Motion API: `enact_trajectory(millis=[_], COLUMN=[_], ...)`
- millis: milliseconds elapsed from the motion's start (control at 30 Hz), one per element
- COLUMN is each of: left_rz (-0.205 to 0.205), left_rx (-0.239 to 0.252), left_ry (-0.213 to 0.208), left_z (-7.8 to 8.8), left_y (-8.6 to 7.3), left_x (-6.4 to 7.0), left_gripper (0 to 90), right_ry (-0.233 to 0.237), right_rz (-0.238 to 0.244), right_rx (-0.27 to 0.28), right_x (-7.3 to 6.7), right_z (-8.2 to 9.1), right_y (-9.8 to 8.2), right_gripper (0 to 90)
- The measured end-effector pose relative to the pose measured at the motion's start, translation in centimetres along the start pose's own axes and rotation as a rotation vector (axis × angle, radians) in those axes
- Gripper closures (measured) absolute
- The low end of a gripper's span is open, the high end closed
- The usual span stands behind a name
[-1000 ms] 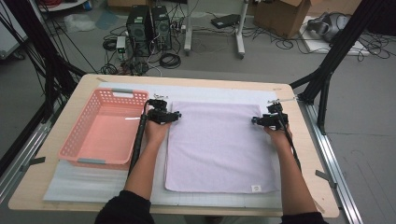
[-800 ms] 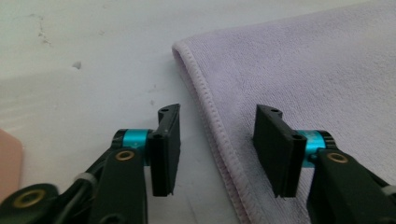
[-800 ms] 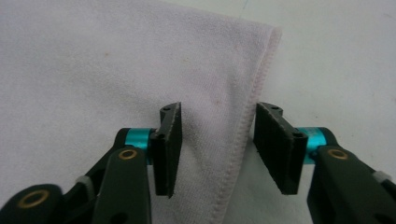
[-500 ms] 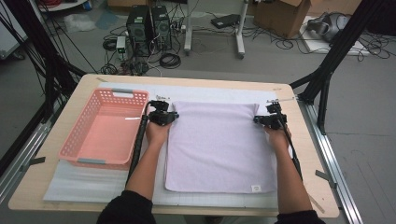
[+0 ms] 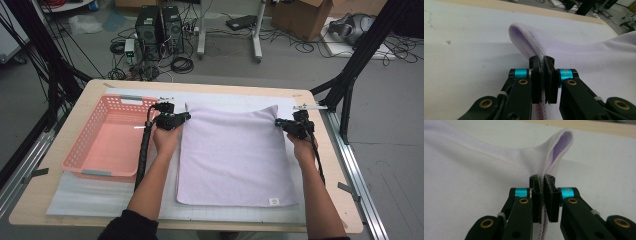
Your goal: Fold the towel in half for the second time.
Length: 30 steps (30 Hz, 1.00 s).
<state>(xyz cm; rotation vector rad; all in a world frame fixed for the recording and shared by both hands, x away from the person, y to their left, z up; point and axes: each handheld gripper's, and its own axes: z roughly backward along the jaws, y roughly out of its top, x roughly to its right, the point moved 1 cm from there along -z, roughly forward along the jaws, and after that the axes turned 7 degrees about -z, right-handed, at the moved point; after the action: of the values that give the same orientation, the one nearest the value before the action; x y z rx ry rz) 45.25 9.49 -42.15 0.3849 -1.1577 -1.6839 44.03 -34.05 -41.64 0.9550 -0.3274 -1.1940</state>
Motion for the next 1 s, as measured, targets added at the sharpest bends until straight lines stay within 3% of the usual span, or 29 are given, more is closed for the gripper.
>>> enact_trajectory(millis=[67, 133, 233, 433, 600, 900, 1000], left_rz=[-0.021, 0.006, 0.006, -0.02, -0.054, -0.082, -0.121], left_rx=[-0.004, 0.017, 0.017, 0.03, 0.012, -0.023, -0.048], left_ry=[0.013, 0.002, -0.012, -0.049, -0.078, -0.131, -0.132], left_z=[0.9, 1.5, 2.5, 5.0, 6.5, 8.7, 9.0], left_y=[0.1, -0.2, -0.7, -2.0, -3.3, -6.4, -7.4], left_x=[0.6, 0.7, 1.1, 2.1, 2.8, 3.8, 4.1], left_gripper=[85.6, 85.6, 85.6, 85.6, 85.6, 85.4, 85.3], right_ry=[0.026, 0.042, 0.071, 0.099, 0.13, 0.139, 0.141], right_rz=[-0.002, -0.019, -0.033, 0.001, 0.001, 0.04, 0.046], right_rx=[0.021, 0.037, 0.047, 0.065, 0.057, -0.002, -0.022], right_x=[-0.2, -0.1, -0.2, -1.0, -0.9, -1.8, -2.0], right_z=[0.7, 1.4, 2.4, 4.7, 6.2, 8.0, 8.4], right_y=[-0.4, -1.1, -1.8, -2.3, -4.0, -7.1, -8.0], right_gripper=[85.2, 85.2, 85.2, 85.2, 85.0, 85.0, 85.0])
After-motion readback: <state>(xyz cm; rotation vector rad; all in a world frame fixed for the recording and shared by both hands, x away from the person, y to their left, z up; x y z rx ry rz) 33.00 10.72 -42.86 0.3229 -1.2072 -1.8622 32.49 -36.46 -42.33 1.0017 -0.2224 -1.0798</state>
